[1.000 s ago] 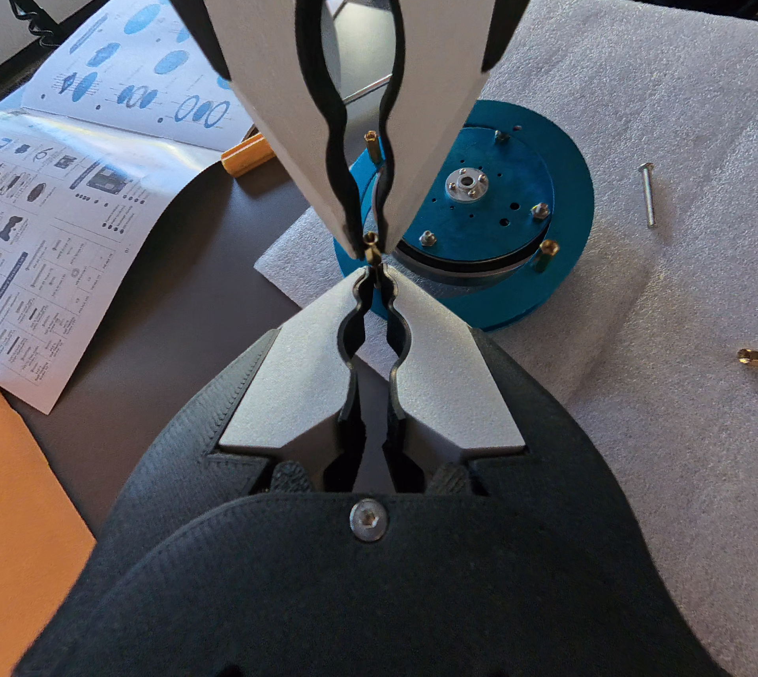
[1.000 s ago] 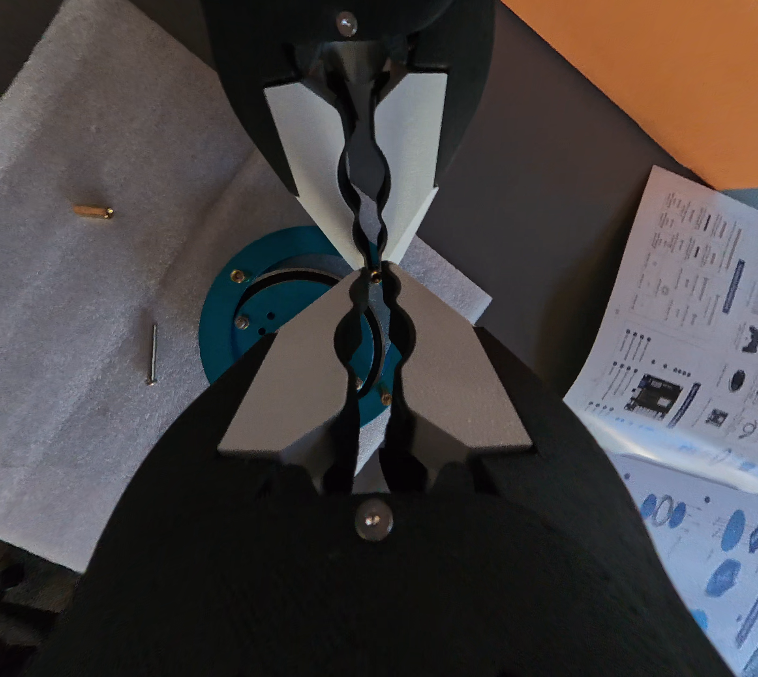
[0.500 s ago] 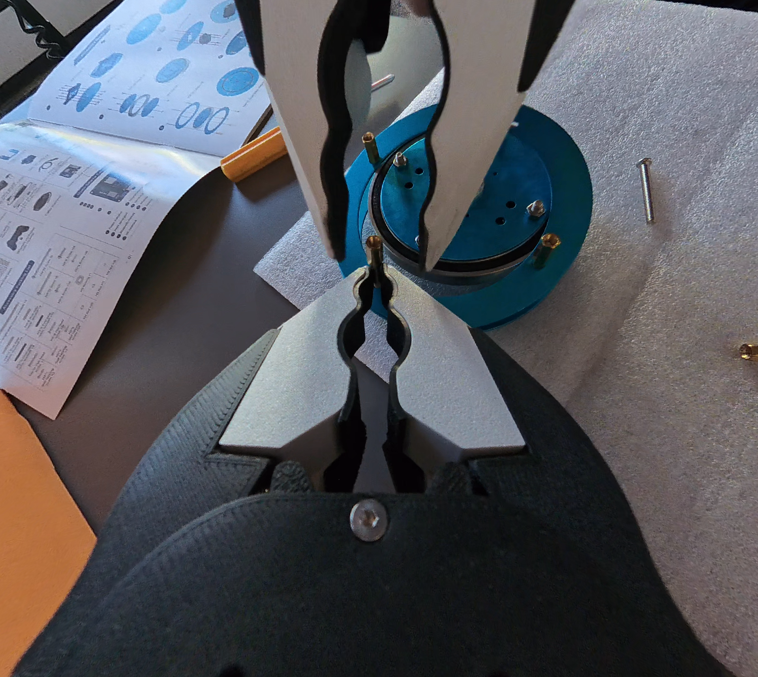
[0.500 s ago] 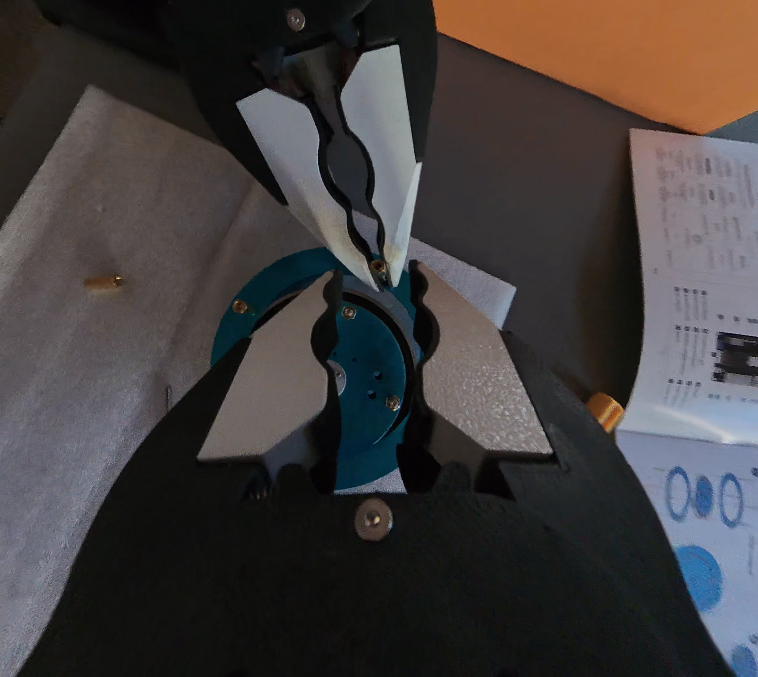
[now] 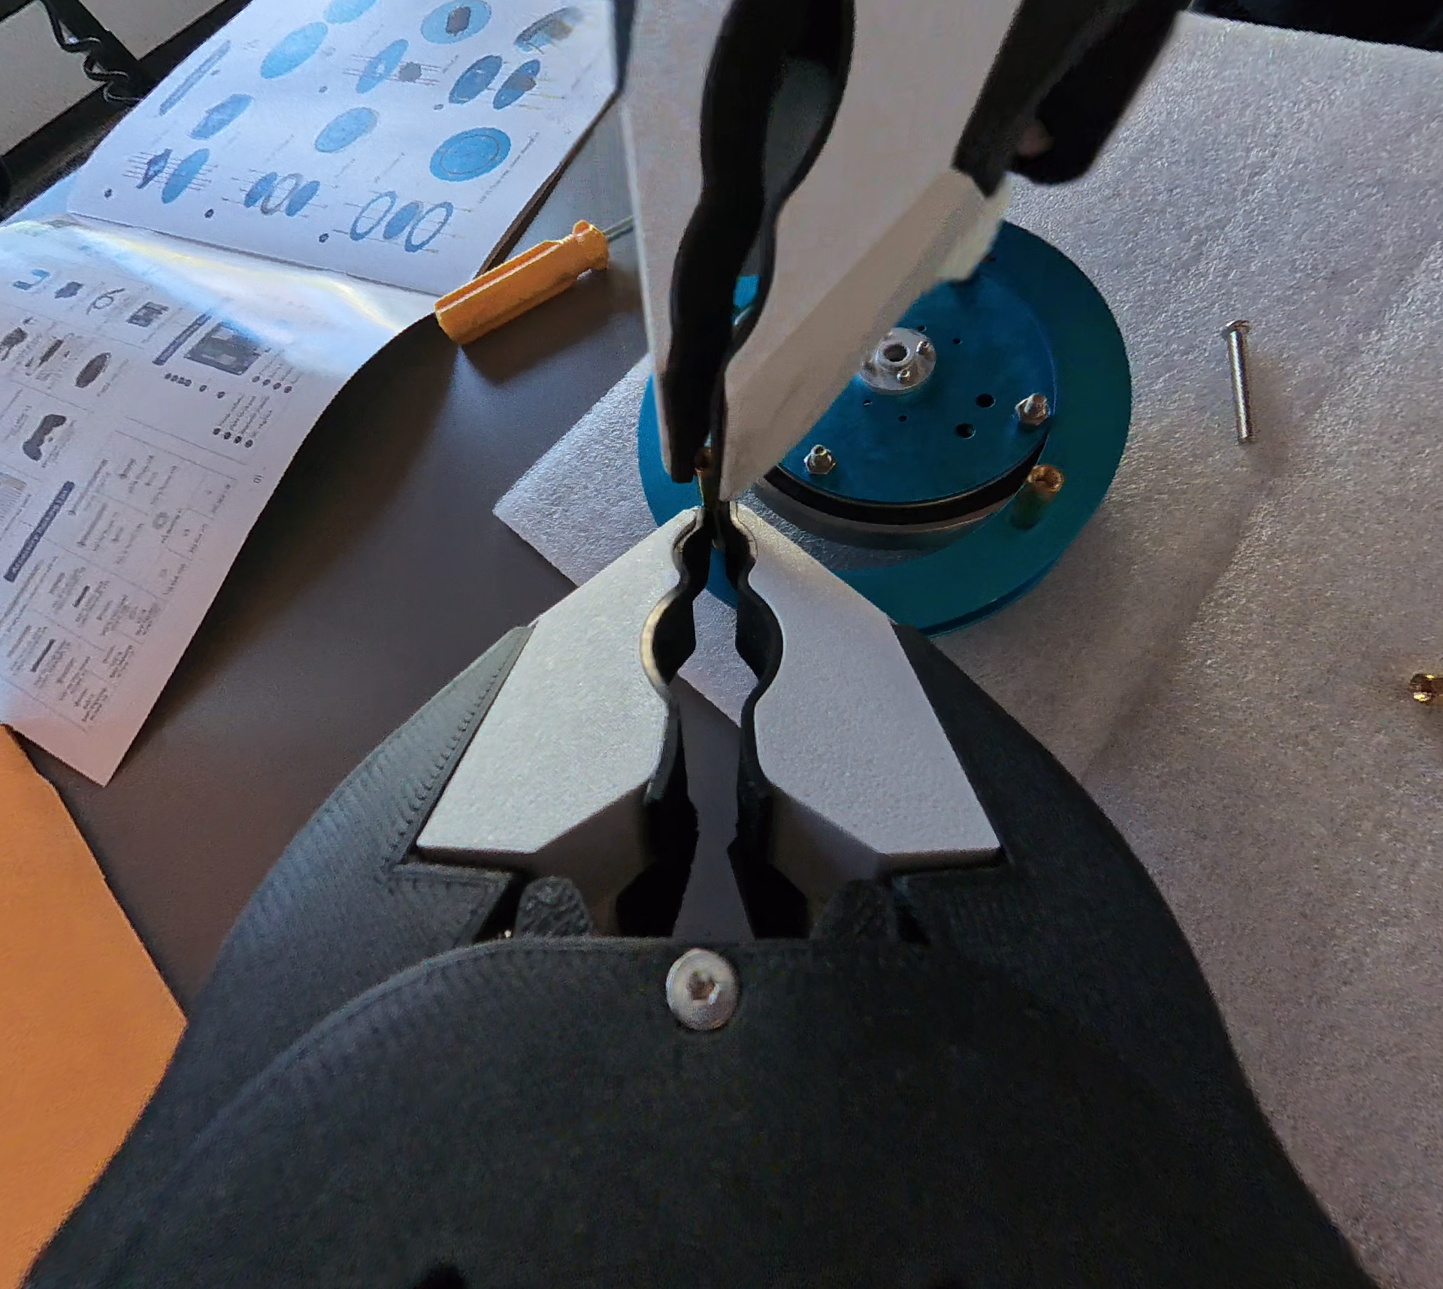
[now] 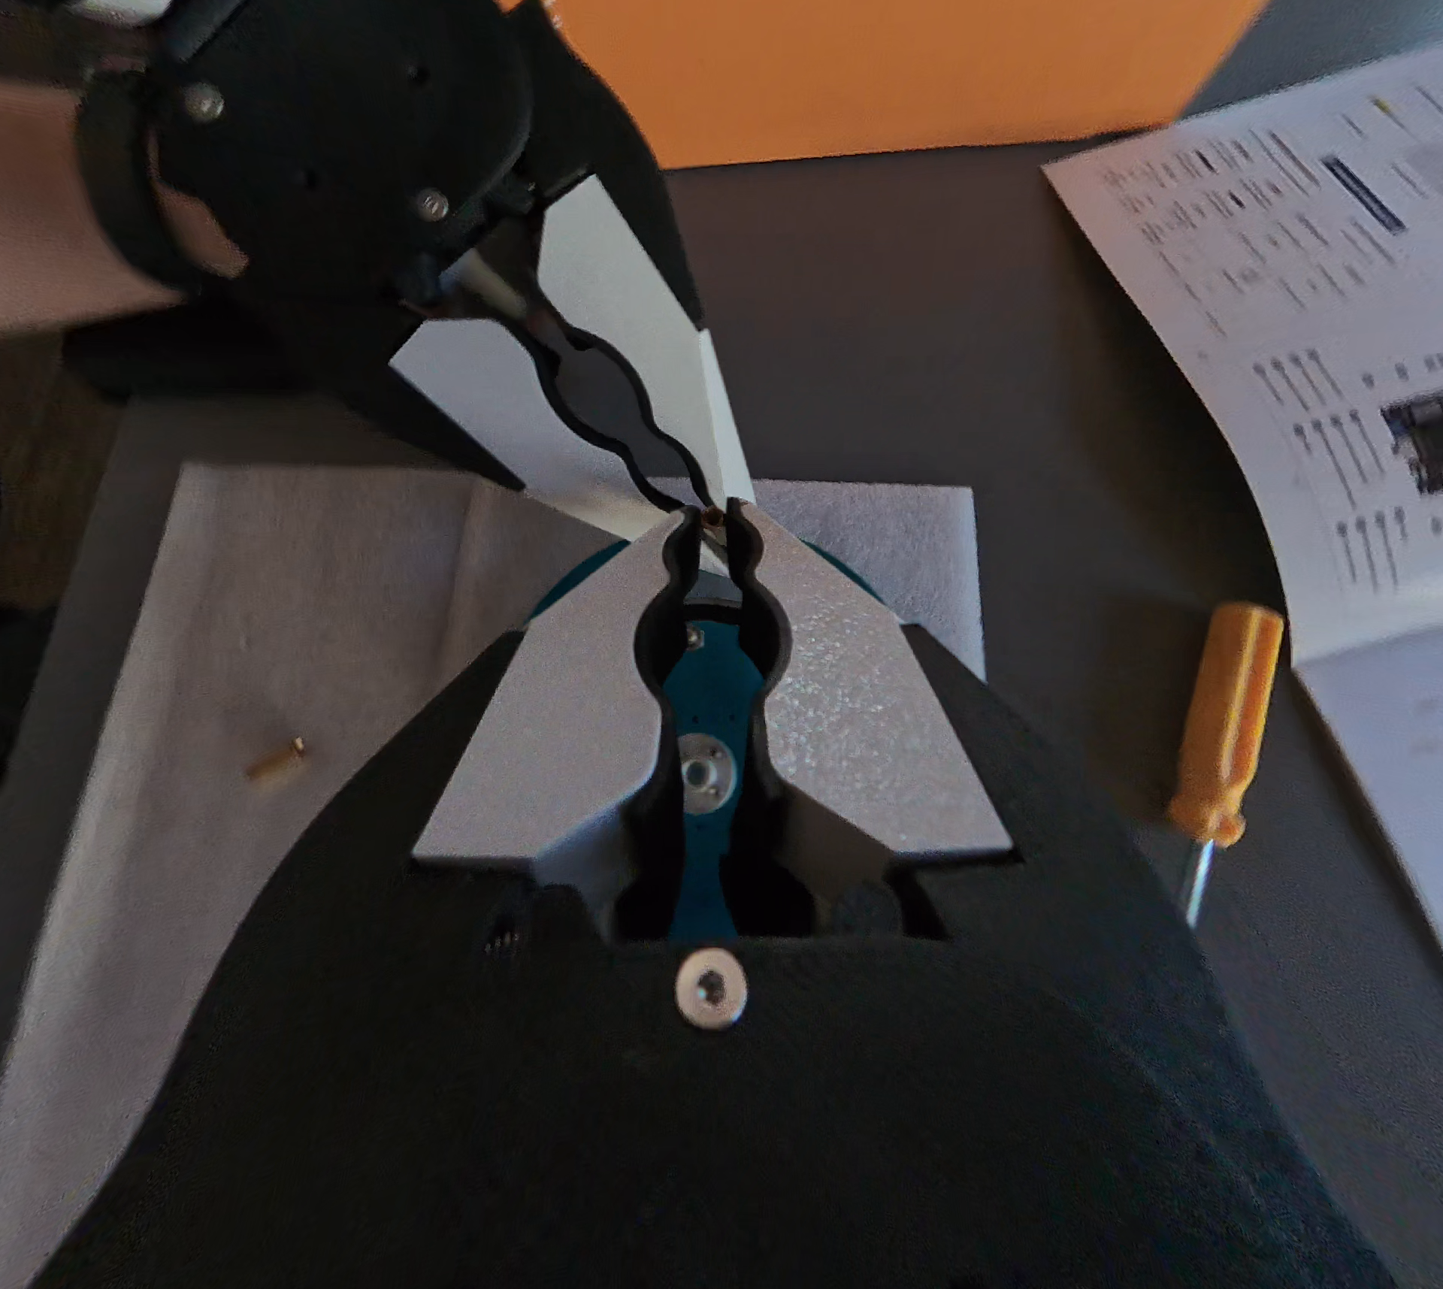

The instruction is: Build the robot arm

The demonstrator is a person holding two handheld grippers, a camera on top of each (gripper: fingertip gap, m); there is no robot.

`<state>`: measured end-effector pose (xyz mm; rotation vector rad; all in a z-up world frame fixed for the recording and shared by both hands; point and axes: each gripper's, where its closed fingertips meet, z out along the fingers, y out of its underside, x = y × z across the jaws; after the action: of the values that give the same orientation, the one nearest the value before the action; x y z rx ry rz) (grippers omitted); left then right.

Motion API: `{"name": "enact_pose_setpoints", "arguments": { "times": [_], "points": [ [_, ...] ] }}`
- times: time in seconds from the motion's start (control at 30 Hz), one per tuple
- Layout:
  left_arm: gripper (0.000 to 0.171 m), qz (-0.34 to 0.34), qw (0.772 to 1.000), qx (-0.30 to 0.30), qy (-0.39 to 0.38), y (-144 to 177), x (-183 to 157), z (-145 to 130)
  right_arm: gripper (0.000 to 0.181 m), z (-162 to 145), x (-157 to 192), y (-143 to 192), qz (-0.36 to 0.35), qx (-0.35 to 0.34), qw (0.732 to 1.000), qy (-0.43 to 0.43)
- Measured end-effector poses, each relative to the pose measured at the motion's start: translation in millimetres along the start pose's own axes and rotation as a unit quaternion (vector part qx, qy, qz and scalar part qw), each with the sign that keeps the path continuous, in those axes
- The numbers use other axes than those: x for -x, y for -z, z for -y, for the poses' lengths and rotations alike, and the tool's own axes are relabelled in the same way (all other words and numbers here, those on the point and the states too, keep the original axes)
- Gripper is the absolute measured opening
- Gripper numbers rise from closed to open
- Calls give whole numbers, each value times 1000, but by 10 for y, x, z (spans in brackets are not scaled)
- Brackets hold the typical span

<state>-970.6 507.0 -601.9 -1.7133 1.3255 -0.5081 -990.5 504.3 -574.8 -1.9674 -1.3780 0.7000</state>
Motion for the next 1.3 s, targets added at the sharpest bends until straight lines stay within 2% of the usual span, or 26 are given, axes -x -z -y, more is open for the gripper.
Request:
{"name": "enact_pose_setpoints", "arguments": {
  "times": [0.1, 0.2, 0.27, 0.3, 0.33, 0.4, 0.47, 0.5, 0.6, 0.63, 0.7, 0.77, 0.8, 0.87, 0.93, 1.03, 1.1, 1.2, 1.3],
  "points": [
    [1, -5, 1000, 1, -3, -5, -20, -1, 8, -8, 18, 14, -47, -22, 998, -23],
    [1, -3, 1000, 1, -6, -6, -21, 0, 36, 58, 4, 62, -34, -39, 998, 45],
    [1, -3, 1000, -3, -6, 2, -20, 9, 38, 152, -114, 167, -38, -75, 992, 99],
    [1, -3, 1000, -5, -6, 5, -21, 13, 38, 198, -112, 210, -16, -101, 990, 94],
    [1, -3, 1000, -6, -6, 8, -23, 17, 40, 231, -28, 243, 38, -125, 989, 76],
    [1, -3, 1000, -8, -8, 11, -27, 23, 49, 201, 51, 279, 127, -130, 983, 17],
    [1, -5, 1000, -8, -9, 8, -35, 24, 40, 214, 51, 305, 161, -137, 977, -21],
    [1, -6, 1000, -6, -9, 5, -36, 19, 35, 202, 76, 305, 162, -137, 977, -13],
    [1, -7, 1000, -2, -9, -4, -38, 8, 34, 97, 44, 271, 71, -103, 991, 47],
    [1, -6, 1000, -2, -9, -4, -38, 7, 30, 143, -9, 324, 28, -116, 991, 53],
    [1, -2, 1000, -2, -11, -4, -33, 9, 18, 319, -152, 519, -39, -186, 982, 17],
    [1, -3, 1000, -8, -7, 3, -34, 26, 17, 379, -138, 635, -17, -227, 973, -27],
    [1, -5, 1000, -12, -4, 9, -36, 38, 16, 340, -105, 634, 5, -219, 975, -42],
    [1, -13, 1000, -19, 2, 17, -50, 60, 14, 202, -146, 595, -1, -184, 981, -58],
    [1, -16, 1000, -19, 4, 16, -60, 65, 12, 77, -166, 562, -18, -152, 987, -46],
    [1, -14, 1000, -25, 0, 20, -63, 89, 14, 34, -49, 498, 7, -135, 990, -28],
    [1, -16, 999, -29, 4, 25, -61, 105, 17, -27, -69, 442, -1, -113, 993, -27],
    [1, -18, 999, -31, 8, 27, -62, 110, 18, -43, -134, 436, -9, -117, 992, -39],
    [1, -20, 999, -32, 10, 29, -68, 114, 18, 0, -83, 467, 19, -137, 989, -50]
  ]
}}
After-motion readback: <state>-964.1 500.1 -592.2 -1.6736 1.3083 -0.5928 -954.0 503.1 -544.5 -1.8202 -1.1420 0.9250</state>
